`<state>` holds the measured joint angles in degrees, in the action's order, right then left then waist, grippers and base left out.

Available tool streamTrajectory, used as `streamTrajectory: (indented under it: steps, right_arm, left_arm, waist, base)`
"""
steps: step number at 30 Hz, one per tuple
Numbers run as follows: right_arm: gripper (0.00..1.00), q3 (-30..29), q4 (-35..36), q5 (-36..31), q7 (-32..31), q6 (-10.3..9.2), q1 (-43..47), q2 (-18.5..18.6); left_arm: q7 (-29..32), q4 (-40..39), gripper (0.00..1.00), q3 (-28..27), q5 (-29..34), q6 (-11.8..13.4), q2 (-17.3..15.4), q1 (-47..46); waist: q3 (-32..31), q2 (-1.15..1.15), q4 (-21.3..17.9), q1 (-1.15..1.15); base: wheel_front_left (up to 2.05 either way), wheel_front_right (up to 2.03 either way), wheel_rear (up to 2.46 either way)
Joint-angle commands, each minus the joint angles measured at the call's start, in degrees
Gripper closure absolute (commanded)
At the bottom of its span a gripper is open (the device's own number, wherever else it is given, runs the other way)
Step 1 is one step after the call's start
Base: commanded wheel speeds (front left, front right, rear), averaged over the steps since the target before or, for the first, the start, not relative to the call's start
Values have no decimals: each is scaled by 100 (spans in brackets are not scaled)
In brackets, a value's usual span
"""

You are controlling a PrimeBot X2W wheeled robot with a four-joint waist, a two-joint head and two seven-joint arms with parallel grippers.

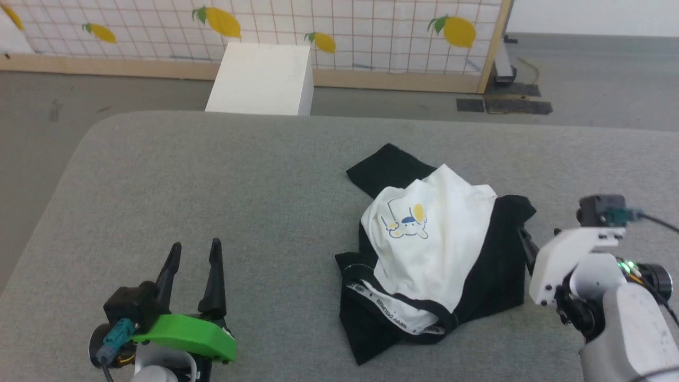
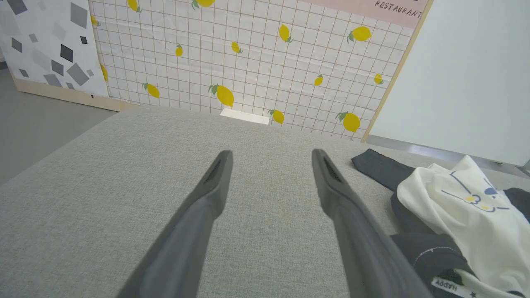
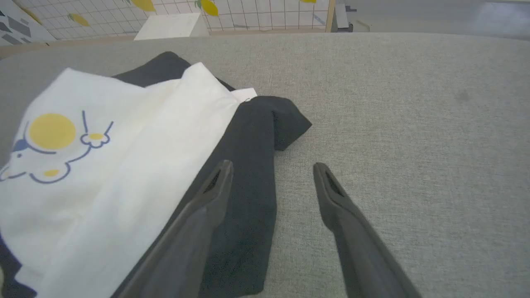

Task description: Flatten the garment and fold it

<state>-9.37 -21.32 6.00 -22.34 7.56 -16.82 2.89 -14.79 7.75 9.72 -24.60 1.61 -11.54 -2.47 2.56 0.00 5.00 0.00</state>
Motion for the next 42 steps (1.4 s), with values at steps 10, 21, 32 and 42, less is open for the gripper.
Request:
streamTrajectory:
  steps: [10,21,32,42]
  right_arm:
    - [0,139,-70,-771,-1815,-8,-502,102]
    - [100,27,291,-312,-1347,-8,-487,69]
    - [100,-2203,1215,-785,-1041,-8,352,97]
    - [0,-2657,1204,-199,-262,-8,590,1]
  left_arm:
    - [-20,72,0,-189,281,-355,312,-399]
    - [-20,238,0,-538,425,-566,501,-420]
    - [-20,417,0,-566,479,-690,604,-331]
    - [-20,585,0,-551,390,-745,645,-300]
  waist:
    - [740,0,603,0]
    - [671,0,414,0]
    - [323,0,165,0]
    - [157,0,-12,0]
  base:
    - [0,0,0]
    - [0,0,0]
    - [0,0,0]
    - [0,0,0]
